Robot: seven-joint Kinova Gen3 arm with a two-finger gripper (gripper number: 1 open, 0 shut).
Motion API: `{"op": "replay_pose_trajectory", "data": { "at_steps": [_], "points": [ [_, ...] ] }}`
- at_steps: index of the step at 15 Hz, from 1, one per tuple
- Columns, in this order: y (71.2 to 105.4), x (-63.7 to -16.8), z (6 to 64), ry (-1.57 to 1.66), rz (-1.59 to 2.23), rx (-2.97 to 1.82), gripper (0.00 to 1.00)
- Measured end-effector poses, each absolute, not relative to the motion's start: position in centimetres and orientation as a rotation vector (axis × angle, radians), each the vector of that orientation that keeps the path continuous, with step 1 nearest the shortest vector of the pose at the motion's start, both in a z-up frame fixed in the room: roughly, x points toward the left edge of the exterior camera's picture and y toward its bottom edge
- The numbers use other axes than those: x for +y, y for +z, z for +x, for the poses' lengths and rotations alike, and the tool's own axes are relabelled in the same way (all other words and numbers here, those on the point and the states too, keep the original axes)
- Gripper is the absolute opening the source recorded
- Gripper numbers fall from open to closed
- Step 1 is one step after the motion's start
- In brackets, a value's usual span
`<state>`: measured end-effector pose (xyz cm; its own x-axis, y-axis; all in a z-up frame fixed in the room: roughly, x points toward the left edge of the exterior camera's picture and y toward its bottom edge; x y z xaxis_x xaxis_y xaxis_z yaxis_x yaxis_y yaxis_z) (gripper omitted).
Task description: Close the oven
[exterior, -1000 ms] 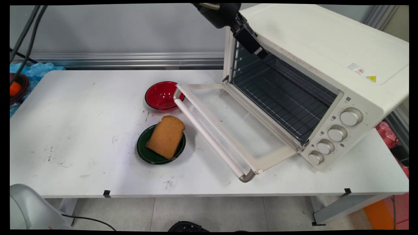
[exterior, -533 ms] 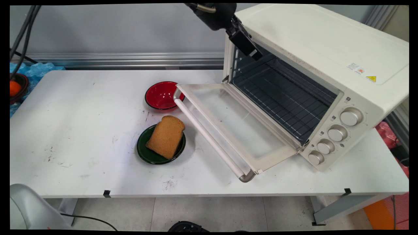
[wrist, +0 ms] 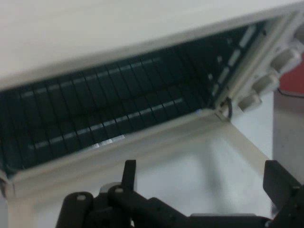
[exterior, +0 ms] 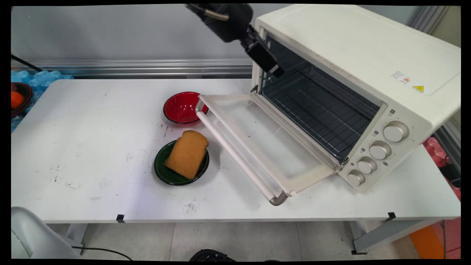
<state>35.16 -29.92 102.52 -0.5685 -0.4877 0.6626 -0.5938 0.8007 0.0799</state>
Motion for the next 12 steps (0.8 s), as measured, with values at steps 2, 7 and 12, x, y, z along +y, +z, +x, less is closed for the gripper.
{"op": "replay_pose_trajectory", "data": {
  "at_steps": [2,7,12],
  "points": [
    [102.8,-27.8,35.7,0.180,0.832,-2.298,1.00],
    [102.7,-22.4,37.5,0.133,0.907,-2.341,1.00],
    [101.5,-18.8,39.3,0.123,0.952,-2.386,1.00]
  ]
}}
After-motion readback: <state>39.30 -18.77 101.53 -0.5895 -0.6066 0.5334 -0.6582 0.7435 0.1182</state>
